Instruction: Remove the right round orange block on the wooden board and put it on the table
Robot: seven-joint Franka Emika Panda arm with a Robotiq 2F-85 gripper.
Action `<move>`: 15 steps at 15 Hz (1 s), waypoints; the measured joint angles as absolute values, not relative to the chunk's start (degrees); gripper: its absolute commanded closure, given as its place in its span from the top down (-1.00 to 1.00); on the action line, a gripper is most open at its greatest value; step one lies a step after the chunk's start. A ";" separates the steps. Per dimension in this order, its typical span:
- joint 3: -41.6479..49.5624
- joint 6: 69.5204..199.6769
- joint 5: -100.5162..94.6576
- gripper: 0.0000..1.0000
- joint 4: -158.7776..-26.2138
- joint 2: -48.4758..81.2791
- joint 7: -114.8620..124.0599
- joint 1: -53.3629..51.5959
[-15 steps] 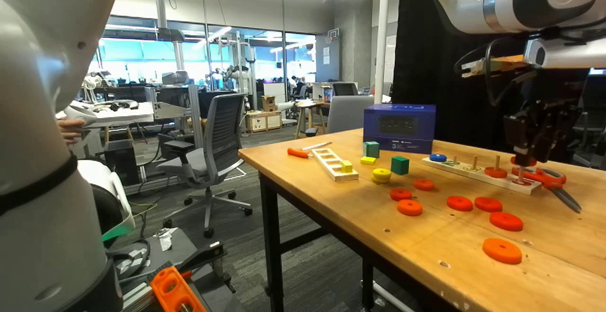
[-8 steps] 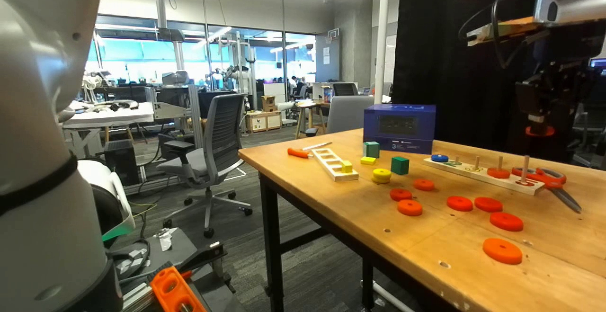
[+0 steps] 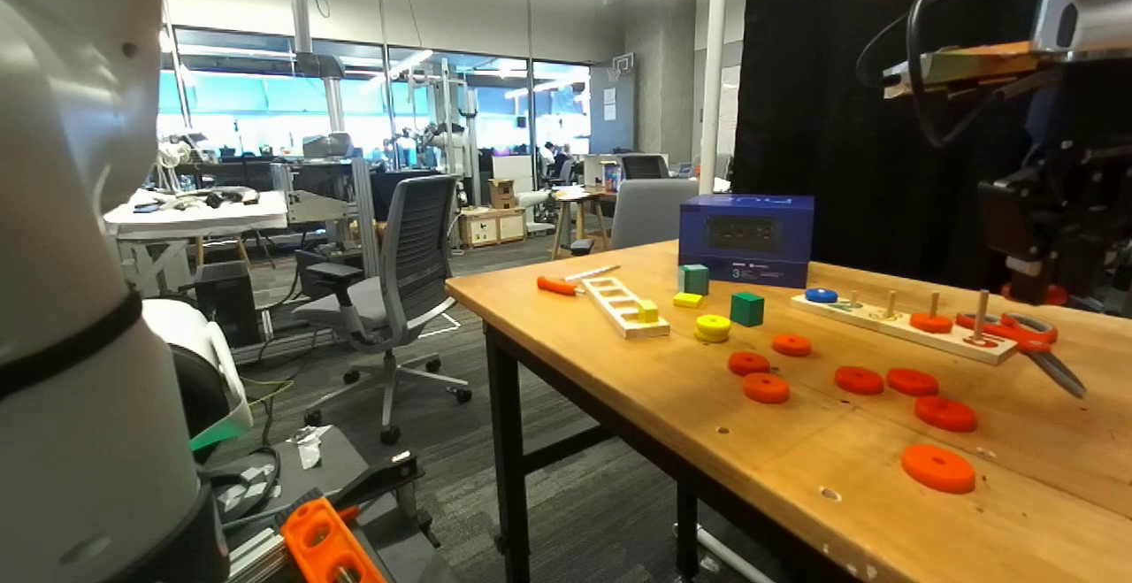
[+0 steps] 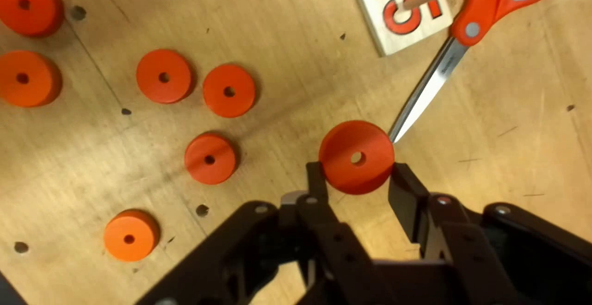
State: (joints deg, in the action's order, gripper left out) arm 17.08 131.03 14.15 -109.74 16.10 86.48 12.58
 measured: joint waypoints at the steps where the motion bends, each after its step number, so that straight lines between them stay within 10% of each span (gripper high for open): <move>1: 17.29 131.68 14.15 -0.66 -111.34 15.74 86.44 12.95; 12: 17.60 135.58 14.46 -0.67 -119.75 15.40 85.96 14.72; 13: 17.60 135.61 14.48 -0.40 -119.94 15.39 85.96 14.73; 14: 17.60 135.70 14.50 0.29 -120.13 15.39 85.95 14.74; 15: 17.60 135.85 14.63 0.30 -120.33 15.39 85.91 14.77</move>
State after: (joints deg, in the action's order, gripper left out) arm 17.60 135.85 14.63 -120.33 15.39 85.91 14.77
